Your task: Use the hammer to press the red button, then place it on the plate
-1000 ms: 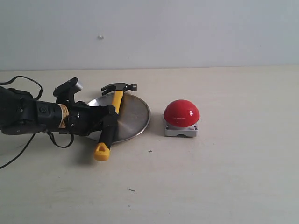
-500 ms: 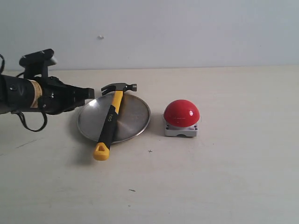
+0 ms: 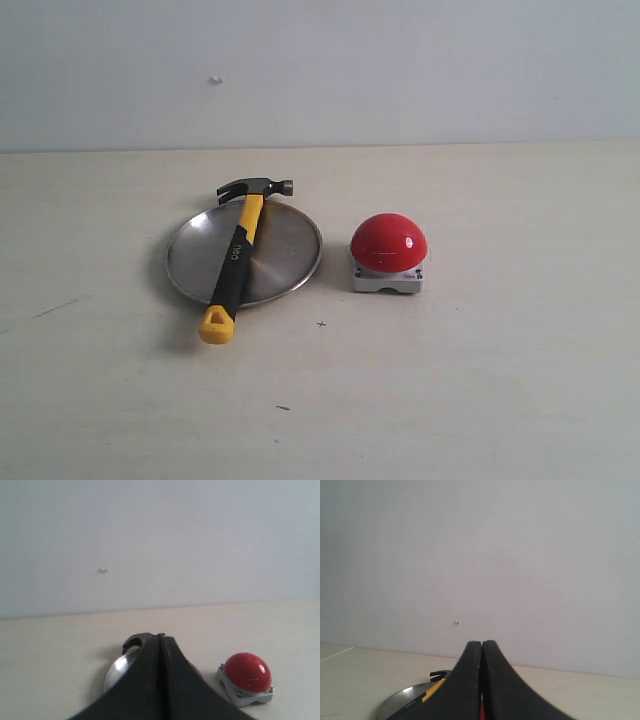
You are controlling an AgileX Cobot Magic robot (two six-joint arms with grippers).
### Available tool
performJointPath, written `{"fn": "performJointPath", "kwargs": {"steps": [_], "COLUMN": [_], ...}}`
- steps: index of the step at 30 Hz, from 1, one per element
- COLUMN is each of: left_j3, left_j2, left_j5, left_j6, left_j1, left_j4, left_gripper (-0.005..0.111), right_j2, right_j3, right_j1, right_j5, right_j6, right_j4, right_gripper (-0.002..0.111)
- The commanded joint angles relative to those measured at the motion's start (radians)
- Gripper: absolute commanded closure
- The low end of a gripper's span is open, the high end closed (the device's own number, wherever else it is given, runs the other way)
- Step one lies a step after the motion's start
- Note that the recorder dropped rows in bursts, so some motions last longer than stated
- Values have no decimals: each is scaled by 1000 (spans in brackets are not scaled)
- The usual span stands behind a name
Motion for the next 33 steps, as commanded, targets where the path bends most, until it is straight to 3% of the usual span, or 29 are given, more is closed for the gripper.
{"fn": "performJointPath", "kwargs": {"steps": [1,5,9,11,15,19,27,33], "left_j3": [101,154,196,219,282,354,439,439], "left_j2": [-269,-481,-593,-632,-697,-697,-697,-697], "left_j5": [118,170,159,156,152,118,47,169], "left_j6": [4,-5,0,67,649,1015,1042,1042], "left_j1": [1,1,1,1,1,1,1,1], "left_j4": [-19,-33,-42,-118,-643,-982,-997,-977], "left_gripper": [107,107,107,107,107,107,107,107], "right_j2": [-6,-6,-6,-6,-6,-6,-6,-6], "right_j3": [4,4,4,4,4,4,4,4], "right_j1": [1,1,1,1,1,1,1,1], "right_j5": [-1,-1,-1,-1,-1,-1,-1,-1], "right_j6": [-1,-1,-1,-1,-1,-1,-1,-1], "right_j4": [1,1,1,1,1,1,1,1], "right_gripper": [108,108,108,108,108,108,108,108]}}
